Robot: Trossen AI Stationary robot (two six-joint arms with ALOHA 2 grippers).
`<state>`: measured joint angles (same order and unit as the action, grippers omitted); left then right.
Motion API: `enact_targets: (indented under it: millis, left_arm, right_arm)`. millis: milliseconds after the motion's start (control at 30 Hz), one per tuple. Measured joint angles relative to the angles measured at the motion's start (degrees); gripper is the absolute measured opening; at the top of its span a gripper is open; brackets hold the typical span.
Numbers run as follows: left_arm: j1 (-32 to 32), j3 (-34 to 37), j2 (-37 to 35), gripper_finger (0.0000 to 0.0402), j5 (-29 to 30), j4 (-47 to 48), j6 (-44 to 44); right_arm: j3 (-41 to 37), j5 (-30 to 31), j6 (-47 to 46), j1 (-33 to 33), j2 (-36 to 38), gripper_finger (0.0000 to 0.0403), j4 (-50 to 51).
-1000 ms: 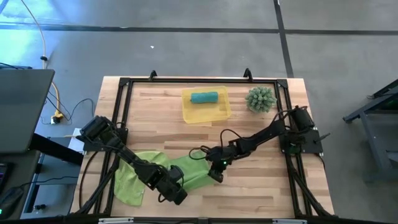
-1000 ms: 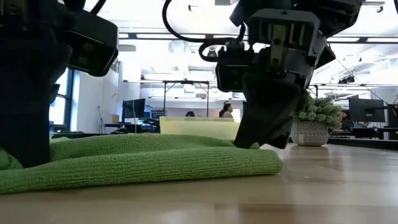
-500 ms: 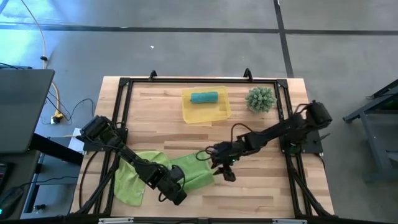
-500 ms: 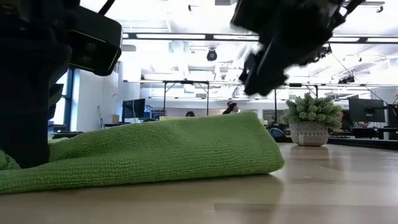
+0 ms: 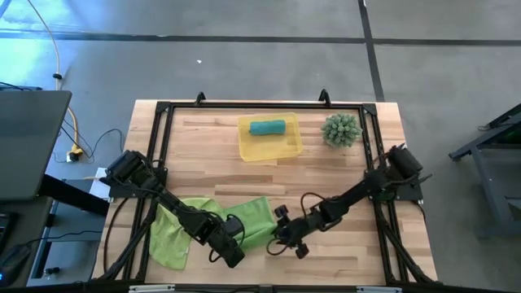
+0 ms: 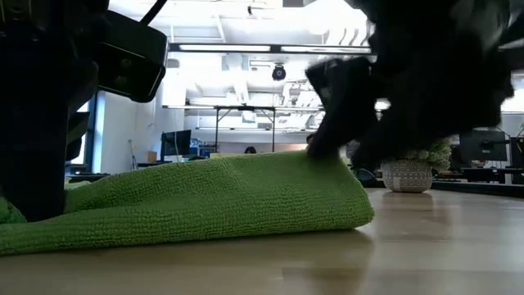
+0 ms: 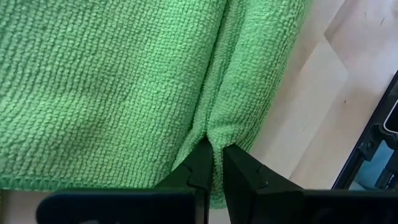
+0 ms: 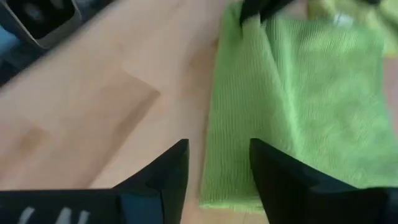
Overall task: Roll microfiber towels into tight, uniform cylinder then place into a basket
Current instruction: Roll the green microfiber cloth
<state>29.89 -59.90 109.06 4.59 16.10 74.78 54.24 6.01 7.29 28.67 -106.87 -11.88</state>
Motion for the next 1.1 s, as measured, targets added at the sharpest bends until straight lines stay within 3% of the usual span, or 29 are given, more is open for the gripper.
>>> enact_targets:
  millis: [333,567,933,1100]
  left_arm:
    - [0.0,0.1,0.0,0.0019,-0.2,-0.3,0.0]
    - [-0.1,0.1,-0.7,0.0019,-1.0,-1.1,-1.9]
    - [-0.1,0.0,-1.1,0.0019,-1.8,-2.0,-6.5]
    - [-0.7,-4.1,-1.0,0.0019,-2.4,6.9,-14.3]
  right_arm:
    - [0.0,5.1,1.4,-0.3,-4.7,0.0199,-1.4]
    - [0.3,5.1,-9.5,-0.6,-4.6,0.0194,4.0]
    - [0.3,5.3,-12.5,-0.4,-4.6,0.0081,5.7]
    - [0.2,5.5,-12.9,-0.5,-4.6,0.0047,5.7]
